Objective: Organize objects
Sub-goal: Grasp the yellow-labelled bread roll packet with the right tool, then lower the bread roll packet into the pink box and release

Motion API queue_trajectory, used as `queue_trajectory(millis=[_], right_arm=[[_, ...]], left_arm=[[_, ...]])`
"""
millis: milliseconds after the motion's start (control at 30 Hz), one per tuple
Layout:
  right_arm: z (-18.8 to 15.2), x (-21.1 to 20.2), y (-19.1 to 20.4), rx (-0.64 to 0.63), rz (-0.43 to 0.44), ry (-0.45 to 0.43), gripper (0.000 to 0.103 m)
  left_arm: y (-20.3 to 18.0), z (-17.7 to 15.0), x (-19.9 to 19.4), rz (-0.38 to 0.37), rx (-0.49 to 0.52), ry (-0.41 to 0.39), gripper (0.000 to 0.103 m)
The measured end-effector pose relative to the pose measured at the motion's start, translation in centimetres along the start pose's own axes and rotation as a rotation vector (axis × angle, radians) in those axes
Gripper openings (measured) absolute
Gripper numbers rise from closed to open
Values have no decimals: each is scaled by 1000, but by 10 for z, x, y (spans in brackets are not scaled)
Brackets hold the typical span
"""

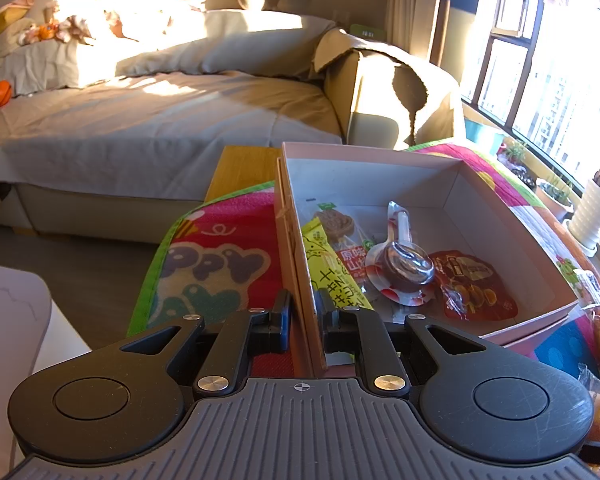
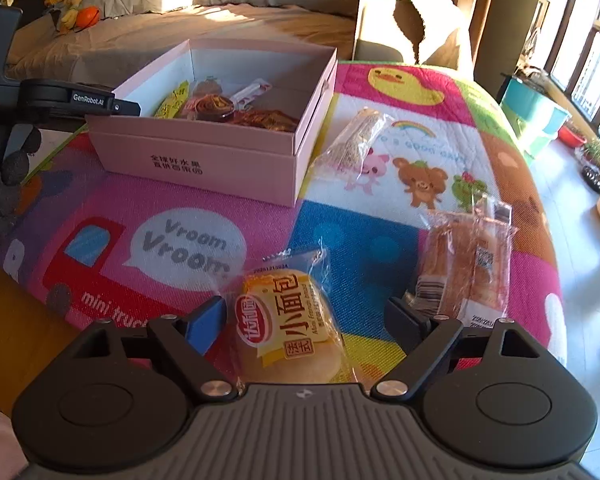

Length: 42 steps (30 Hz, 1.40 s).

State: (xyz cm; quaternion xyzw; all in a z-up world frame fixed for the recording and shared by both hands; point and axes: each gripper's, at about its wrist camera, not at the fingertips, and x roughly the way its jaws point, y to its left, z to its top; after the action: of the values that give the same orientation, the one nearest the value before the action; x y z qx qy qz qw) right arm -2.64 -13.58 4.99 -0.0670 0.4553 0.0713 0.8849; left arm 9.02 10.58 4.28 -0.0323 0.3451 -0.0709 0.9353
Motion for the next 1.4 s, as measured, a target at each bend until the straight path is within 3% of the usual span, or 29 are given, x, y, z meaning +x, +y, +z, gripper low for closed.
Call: queue_trajectory(millis=[33, 133, 300, 433, 600, 733, 967, 1067, 1267, 1400], right_arm=[[-1, 0, 0, -6, 1, 2, 83], [-2, -2, 1, -13, 36, 16, 55], [8, -13, 4, -20, 68, 13, 53], [29, -34, 11, -56, 95, -66, 53], [83, -59, 15, -54, 155, -222, 53], [132, -52, 21, -55, 185, -300, 53], [197, 6, 45, 25, 249, -233, 53], [213, 21, 57, 43, 230, -258, 53], [217, 31, 53, 58, 268, -248, 64], [206, 23, 31, 79, 223, -267, 67]], left_arm=[[0, 0, 0, 0, 0, 0, 16], [0, 0, 0, 0, 0, -1, 16], [0, -1, -1, -1, 0, -2, 16], [0, -1, -1, -1, -1, -3, 16], [1, -1, -1, -2, -1, -3, 16], [1, -1, -1, -2, -1, -3, 16], [1, -1, -1, -2, -2, -3, 16], [1, -1, -1, -2, -1, -2, 16], [2, -1, -1, -5, -4, -3, 16], [3, 0, -1, -4, -4, -6, 16]])
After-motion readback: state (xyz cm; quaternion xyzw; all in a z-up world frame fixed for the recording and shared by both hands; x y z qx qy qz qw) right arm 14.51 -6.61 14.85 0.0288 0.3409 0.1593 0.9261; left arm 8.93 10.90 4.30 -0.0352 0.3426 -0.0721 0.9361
